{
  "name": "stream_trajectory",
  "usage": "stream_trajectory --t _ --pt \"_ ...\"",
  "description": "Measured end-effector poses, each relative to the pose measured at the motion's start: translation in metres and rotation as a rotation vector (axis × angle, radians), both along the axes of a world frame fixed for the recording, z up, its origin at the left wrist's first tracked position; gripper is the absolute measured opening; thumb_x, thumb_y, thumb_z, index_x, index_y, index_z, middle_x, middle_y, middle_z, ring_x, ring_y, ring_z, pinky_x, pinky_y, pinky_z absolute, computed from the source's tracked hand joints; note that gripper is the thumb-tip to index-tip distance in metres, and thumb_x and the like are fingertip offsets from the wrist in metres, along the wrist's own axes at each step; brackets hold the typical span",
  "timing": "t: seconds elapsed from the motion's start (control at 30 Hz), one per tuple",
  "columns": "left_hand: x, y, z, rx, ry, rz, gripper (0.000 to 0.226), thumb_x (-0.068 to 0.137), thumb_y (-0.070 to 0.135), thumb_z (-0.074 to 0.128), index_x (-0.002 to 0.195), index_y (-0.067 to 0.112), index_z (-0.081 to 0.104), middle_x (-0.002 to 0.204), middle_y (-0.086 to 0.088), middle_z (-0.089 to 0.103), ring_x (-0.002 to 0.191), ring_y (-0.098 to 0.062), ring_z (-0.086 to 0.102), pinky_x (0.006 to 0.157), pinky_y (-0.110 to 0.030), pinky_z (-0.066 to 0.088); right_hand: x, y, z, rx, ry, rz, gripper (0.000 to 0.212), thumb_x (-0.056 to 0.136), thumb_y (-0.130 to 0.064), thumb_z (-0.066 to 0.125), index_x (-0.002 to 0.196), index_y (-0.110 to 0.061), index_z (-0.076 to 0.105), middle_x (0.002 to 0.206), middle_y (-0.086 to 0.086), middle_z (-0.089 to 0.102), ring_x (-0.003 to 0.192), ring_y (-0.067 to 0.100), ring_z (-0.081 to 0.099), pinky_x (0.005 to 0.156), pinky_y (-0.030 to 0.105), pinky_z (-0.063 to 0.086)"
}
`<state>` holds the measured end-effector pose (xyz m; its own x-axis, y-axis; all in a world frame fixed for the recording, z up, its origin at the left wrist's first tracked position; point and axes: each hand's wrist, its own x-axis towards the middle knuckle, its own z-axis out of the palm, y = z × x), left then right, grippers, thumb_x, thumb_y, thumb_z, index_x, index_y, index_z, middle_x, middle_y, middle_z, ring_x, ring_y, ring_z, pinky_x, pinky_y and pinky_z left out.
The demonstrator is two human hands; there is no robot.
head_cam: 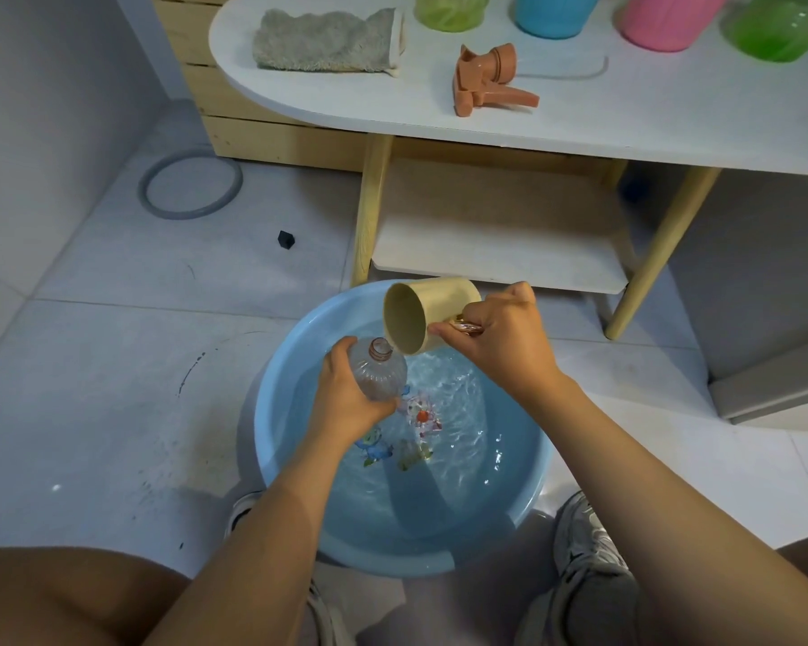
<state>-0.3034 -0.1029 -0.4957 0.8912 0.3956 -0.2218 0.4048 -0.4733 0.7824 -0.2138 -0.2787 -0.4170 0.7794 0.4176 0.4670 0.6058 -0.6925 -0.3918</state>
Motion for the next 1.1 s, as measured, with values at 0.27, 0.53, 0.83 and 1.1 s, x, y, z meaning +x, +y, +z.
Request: stream_trajectory --t 0.27,0.53,0.83,1.1 --pt "0.0004 -0.0008 0.0031 -0.006 0.014 -0.001 0.102 0.060 0.025 0.087 0.141 0.022 0.025 0.142 -0.004 0.033 0.128 -0.025 0.039 0.102 -0.043 0.042 0.0001 0.0018 -0.0017 -0.016 -0.102 0.020 0.040 0.068 -0.043 0.071 0.045 -0.012 0.058 0.039 0.000 0.046 0.052 0.017 0.033 0.065 0.022 0.013" --pt "0.0009 -0.0028 0.0039 -0.006 0.021 -0.013 0.103 0.059 0.028 0.088 0.141 0.022 0.026 0.141 -0.004 0.034 0.128 -0.024 0.039 0.103 -0.041 0.041 0.0032 0.0012 -0.0049 -0.011 -0.167 0.072 0.048 0.077 -0.047 0.058 0.045 -0.012 0.056 0.039 0.000 0.048 0.041 0.019 0.035 0.067 0.024 0.019" --pt "0.0016 -0.0035 0.0035 0.006 0.010 -0.029 0.103 0.059 0.028 0.088 0.141 0.020 0.026 0.142 -0.005 0.034 0.129 -0.024 0.039 0.104 -0.041 0.040 0.0067 0.0010 -0.0063 -0.015 -0.238 0.098 0.045 0.078 -0.040 0.064 0.045 -0.011 0.055 0.040 0.000 0.047 0.040 0.020 0.040 0.067 0.026 0.024" --pt "0.0018 -0.0040 0.0027 0.008 0.006 -0.022 0.104 0.058 0.027 0.089 0.141 0.018 0.028 0.141 -0.006 0.036 0.129 -0.023 0.039 0.101 -0.033 0.038 0.0077 0.0013 -0.0057 -0.008 -0.260 0.123 0.045 0.078 -0.037 0.064 0.043 -0.012 0.051 0.039 0.000 0.045 0.042 0.020 0.039 0.067 0.026 0.023"
